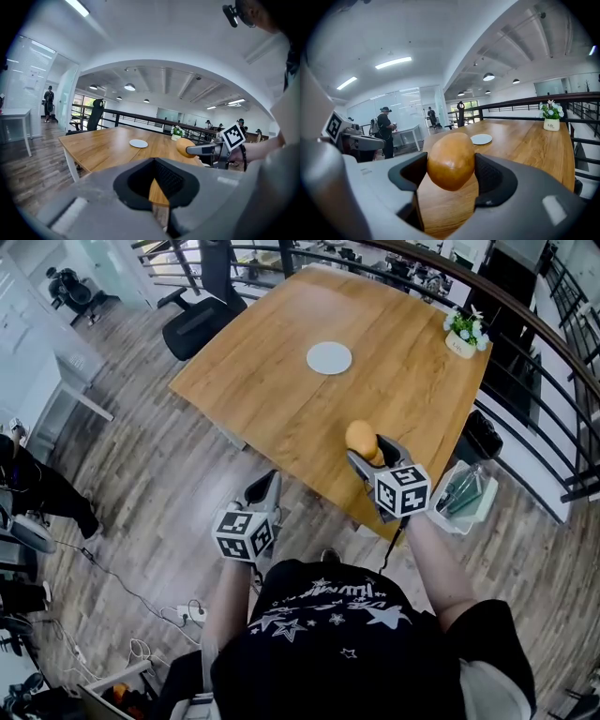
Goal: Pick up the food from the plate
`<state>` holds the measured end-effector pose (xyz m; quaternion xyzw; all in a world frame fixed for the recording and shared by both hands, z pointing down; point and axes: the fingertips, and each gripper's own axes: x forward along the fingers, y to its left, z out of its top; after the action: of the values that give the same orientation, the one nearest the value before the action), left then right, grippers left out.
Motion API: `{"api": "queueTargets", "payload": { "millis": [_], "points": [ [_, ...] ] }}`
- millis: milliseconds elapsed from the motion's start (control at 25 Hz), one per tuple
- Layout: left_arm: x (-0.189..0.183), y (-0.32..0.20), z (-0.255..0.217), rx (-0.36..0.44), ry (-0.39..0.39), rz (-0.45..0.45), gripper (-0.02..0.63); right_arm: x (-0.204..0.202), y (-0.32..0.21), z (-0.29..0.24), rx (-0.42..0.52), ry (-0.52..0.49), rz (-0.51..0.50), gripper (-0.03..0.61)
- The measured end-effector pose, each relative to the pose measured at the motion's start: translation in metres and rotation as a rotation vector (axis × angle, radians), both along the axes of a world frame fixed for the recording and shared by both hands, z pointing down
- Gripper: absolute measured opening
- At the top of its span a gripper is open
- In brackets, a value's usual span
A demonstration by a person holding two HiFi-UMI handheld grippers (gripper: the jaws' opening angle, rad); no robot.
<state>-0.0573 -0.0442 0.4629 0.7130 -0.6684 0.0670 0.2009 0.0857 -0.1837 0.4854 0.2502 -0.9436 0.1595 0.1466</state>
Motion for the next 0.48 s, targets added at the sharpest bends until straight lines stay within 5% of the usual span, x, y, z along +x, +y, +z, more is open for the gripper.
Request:
{"api": "queueTargets", "payload": {
  "millis": [480],
  "points": [
    [-0.002,0.066,-0.002,0.000,0.019,-0.042,0.002,-0.011,0.054,0.002,-0.023,0.031,-0.045,0.319]
  ]
}}
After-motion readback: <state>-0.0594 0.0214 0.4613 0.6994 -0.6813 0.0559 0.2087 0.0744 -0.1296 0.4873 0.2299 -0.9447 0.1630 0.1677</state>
